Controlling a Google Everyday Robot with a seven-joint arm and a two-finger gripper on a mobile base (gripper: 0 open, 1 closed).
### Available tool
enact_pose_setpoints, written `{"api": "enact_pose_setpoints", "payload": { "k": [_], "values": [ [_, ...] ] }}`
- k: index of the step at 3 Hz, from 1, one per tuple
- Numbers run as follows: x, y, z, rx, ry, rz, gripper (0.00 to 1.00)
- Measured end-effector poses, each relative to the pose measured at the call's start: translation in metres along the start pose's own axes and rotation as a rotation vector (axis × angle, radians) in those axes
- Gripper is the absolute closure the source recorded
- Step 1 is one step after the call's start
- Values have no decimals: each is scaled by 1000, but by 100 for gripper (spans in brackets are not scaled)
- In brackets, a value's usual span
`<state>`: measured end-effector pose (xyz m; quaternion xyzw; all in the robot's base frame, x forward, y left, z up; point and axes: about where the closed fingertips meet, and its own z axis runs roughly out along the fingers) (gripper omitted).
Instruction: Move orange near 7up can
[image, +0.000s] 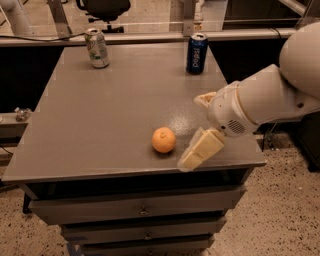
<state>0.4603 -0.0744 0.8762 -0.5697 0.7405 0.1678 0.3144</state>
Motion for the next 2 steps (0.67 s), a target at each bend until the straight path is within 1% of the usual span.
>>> {"api": "enact_pose_setpoints", "payload": {
  "k": [2],
  "values": [
    [-13,4,44,-15,-76,53,0]
  ]
}}
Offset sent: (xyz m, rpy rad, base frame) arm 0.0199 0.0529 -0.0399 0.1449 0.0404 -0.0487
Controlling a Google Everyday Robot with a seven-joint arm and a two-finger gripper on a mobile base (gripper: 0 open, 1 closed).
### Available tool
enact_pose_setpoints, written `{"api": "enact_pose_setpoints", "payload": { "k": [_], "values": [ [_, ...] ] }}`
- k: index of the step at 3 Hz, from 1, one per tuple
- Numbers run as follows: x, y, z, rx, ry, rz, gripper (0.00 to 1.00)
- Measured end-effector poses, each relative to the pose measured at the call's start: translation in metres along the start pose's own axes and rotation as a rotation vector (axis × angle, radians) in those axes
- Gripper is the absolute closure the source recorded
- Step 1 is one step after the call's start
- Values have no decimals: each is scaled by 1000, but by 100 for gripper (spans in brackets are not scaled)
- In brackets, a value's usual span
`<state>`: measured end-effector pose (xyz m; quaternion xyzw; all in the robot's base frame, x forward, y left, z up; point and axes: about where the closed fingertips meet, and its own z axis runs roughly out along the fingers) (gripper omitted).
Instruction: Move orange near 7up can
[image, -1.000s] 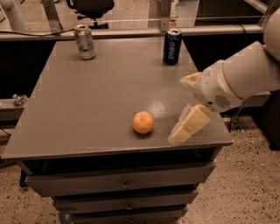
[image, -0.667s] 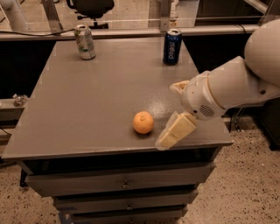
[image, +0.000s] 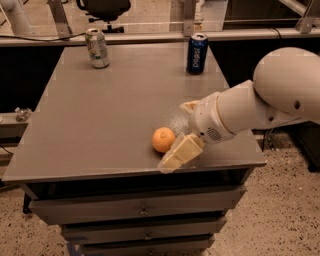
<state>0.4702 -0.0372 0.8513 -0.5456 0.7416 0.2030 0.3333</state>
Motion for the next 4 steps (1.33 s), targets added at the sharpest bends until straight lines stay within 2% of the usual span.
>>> {"api": "enact_pose_setpoints", "payload": {
  "k": [1,3,4],
  "values": [
    [-5,1,14,-11,-25,30,15],
    [-3,1,24,-18,-38,78,61],
    [-3,-11,17,3,-42,93,85]
  ]
}}
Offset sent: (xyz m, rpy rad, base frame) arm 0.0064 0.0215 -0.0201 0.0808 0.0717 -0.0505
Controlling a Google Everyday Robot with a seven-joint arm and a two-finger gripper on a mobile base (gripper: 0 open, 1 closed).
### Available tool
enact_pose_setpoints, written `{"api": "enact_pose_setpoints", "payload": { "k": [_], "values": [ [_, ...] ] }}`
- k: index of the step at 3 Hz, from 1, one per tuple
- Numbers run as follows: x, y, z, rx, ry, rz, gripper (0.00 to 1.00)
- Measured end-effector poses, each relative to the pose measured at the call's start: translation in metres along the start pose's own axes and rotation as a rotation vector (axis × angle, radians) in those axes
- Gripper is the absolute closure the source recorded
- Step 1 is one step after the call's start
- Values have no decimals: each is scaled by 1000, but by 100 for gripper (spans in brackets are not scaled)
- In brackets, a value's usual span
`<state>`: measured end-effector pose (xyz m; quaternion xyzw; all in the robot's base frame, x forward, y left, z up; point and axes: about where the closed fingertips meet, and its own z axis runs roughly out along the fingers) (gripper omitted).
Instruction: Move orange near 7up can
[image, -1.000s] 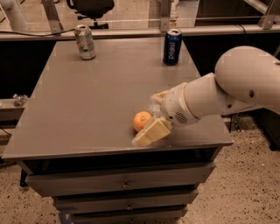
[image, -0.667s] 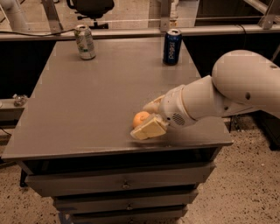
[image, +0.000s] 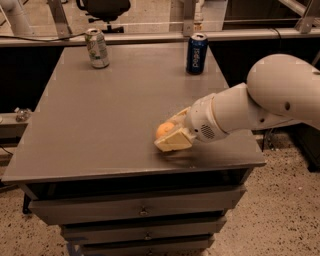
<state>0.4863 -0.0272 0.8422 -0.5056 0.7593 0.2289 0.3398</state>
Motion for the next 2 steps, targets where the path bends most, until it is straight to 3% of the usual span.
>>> {"api": "enact_pose_setpoints", "payload": {
  "k": [1,2],
  "values": [
    [-10,-31,-19,60,-7,2,100],
    [-19,-76,-66,148,-22,32,100]
  ]
}}
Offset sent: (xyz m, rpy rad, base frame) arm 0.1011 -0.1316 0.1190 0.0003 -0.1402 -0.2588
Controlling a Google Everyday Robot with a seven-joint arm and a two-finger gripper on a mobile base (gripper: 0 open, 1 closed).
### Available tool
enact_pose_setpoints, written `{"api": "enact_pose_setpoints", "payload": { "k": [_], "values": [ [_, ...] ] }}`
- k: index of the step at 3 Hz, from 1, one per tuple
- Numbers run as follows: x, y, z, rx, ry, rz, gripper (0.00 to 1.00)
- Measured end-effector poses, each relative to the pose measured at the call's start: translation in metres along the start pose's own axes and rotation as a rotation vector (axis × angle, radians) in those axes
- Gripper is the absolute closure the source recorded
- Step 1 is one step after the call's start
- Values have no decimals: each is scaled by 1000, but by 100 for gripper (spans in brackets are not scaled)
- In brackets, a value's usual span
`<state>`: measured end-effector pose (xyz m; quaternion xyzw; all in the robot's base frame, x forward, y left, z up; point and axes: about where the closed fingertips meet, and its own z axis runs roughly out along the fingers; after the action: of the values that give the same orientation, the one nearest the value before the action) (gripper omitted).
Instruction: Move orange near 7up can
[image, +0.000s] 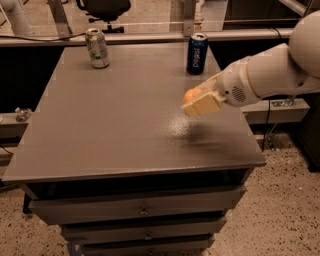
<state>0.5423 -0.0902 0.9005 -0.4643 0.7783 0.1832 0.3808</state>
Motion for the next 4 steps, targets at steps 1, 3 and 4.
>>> {"api": "enact_pose_setpoints", "payload": {
  "k": [1,3,4],
  "values": [
    [-12,-8,-11,24,-19,-12,100],
    [-37,-15,8,16,-51,-34,100],
    [-71,-30,39,9,-89,-55,100]
  ]
}}
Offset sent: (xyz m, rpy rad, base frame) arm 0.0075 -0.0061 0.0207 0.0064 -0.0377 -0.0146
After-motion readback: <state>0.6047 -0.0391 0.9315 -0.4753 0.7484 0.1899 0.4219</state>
